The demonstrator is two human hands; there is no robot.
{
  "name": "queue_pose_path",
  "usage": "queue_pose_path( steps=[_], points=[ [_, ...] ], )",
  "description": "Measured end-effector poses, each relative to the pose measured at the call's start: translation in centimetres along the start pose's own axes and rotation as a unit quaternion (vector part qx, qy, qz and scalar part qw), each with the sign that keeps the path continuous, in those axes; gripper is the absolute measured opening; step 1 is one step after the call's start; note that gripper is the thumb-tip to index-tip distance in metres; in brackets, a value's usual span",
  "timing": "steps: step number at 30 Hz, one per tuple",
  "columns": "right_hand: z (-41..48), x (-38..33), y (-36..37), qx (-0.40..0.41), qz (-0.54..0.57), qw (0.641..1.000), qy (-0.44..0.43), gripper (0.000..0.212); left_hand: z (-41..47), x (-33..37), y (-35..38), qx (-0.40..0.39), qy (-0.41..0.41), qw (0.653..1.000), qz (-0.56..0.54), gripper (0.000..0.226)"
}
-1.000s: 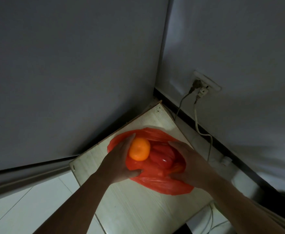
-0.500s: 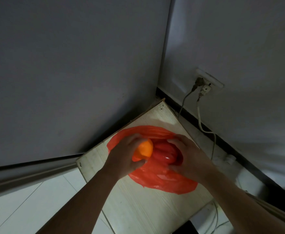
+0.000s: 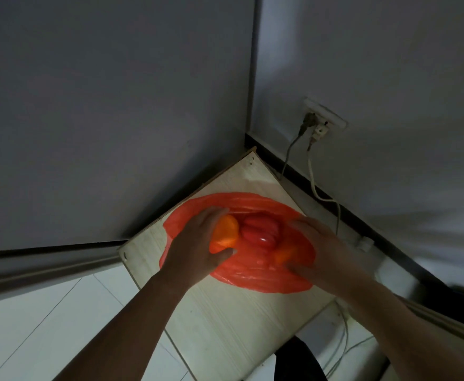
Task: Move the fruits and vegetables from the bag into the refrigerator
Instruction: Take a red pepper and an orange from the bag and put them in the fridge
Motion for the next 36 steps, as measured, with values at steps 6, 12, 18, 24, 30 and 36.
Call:
queue_pose_path(
  steps=[6,12,18,24,30,36],
  points=[
    [-3.7,3.2,0.0,-0.017,-0.010,0.999,0.030,0.075,-1.3,5.2,2.3,-0.027,0.081,0.996,-0.013,0.060],
    [-5.0,6.5,0.6,-0.011,0.007,0.998,0.062,0.071,-2.5,6.8,5.6,-0.046,0.103,0.994,-0.009,0.053],
    [-5.7,2.6,-2.3,0.095,0.028,0.994,-0.043,0.064,-3.0,7.0,4.4,-0.044,0.089,0.995,-0.010,0.051],
    [-5.4,1.1,0.8,-0.029,-0.048,0.998,-0.024,0.073,-3.7,7.1,4.9,-0.068,0.069,0.995,0.014,0.047],
    [-6.4,4.0,-0.4,0.067,-0.003,0.998,-0.002,0.031,-4.5,6.9,4.9,-0.079,0.057,0.995,0.039,0.048],
    [-6.7,5.6,-1.9,0.087,-0.070,0.994,-0.016,0.026,-4.0,7.6,4.9,-0.079,0.065,0.994,0.037,0.050]
  ],
)
Point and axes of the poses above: each hand's wrist, its own z-axis towards the middle knuckle, its own y-axis out of the palm, x = y × z, the point moved 5 cm from there along z, towards the middle knuckle, and after that the axes turned 3 degrees about z, right-handed, at the moved point
